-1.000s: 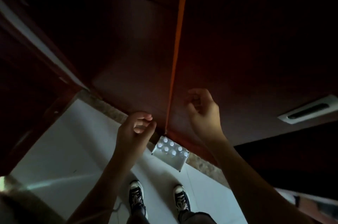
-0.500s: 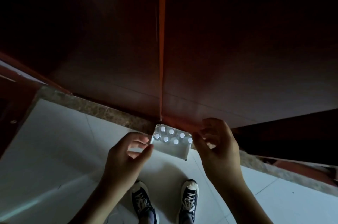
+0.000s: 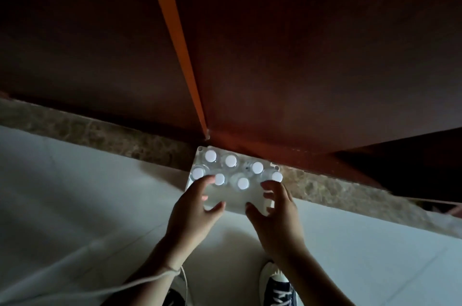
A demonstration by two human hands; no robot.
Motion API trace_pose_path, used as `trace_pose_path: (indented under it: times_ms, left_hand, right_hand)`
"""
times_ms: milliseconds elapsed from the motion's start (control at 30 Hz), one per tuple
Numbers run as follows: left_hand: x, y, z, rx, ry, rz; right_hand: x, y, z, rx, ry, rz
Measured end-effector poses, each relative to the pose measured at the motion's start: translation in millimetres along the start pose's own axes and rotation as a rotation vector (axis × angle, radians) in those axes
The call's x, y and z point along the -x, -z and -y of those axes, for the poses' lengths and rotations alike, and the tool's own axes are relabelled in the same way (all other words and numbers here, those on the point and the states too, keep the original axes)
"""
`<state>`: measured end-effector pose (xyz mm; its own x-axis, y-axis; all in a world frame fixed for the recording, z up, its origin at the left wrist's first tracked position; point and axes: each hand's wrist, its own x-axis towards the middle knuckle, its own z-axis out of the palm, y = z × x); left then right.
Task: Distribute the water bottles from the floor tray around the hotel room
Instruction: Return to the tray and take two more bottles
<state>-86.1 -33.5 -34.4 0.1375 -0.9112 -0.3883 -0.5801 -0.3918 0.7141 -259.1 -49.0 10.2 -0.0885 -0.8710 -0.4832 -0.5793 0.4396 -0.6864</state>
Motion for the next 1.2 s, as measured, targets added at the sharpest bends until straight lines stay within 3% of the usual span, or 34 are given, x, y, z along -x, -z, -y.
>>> trace_pose_path:
  times_ms: [333,500,700,933,1200]
  left_hand:
    - [-70.4,-122.8,100.2,-0.027,-0.066,-0.220]
    - [-81.9,-140.8,112.8,0.032,-0.081,-0.275]
    - [-66.3,-120.2,103.2,-0.130,-0.059,-0.260]
    - [-13.4,-25.2,-2.0,-0.129,-0.130,-0.336]
    - [71.6,158.4,-223.2,0.229,-0.228,-0.322]
  right_hand:
    - [-89.2,-126.4,-119.7,-0.025,-0.008,-0.105]
    - [-104.0,-150.2,-138.1,-0.031,-0.068,-0.190]
    - [-88.4,-135.4,-131.2,0.035,0.000,-0.209]
    - [-32.9,-34.2,-35.6,0.000,0.237,-0.137]
    - [72.7,136.5,171.1,-0.292,0.346,-0.066]
